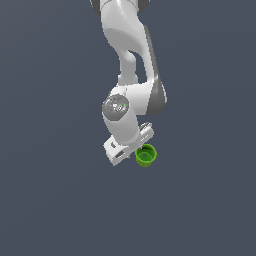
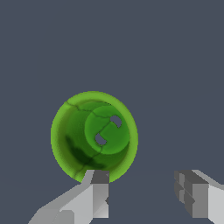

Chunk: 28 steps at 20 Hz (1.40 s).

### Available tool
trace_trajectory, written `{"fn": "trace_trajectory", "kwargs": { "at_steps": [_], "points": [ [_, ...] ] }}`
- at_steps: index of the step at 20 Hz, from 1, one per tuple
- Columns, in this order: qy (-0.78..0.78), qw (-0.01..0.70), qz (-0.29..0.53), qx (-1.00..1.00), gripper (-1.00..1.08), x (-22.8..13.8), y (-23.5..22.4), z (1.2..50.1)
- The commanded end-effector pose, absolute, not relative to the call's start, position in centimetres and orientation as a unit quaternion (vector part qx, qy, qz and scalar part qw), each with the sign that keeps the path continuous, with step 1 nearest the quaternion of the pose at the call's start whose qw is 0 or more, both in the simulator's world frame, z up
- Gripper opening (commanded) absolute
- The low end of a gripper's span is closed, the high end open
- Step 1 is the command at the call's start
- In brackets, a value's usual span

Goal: Pick up the object and move it to a goal position.

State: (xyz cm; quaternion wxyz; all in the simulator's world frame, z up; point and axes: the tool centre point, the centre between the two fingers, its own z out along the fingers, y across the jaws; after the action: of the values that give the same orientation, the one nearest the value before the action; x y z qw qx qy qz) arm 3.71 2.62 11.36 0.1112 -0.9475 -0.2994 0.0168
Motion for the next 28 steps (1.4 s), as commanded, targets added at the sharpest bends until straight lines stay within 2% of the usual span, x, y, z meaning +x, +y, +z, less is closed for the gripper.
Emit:
{"fn": "trace_trajectory", "kwargs": {
  "at_steps": [1,21,28],
  "points": [
    [-0.325,0.124,0.012,-0.938,0.28,4.1,2.9,11.0],
    [-0.403,0.167,-0.012,-0.9,0.28,5.5,3.9,10.1],
    [-0.404,0.168,-0.013,-0.899,0.28,5.3,4.6,7.9]
  ]
}}
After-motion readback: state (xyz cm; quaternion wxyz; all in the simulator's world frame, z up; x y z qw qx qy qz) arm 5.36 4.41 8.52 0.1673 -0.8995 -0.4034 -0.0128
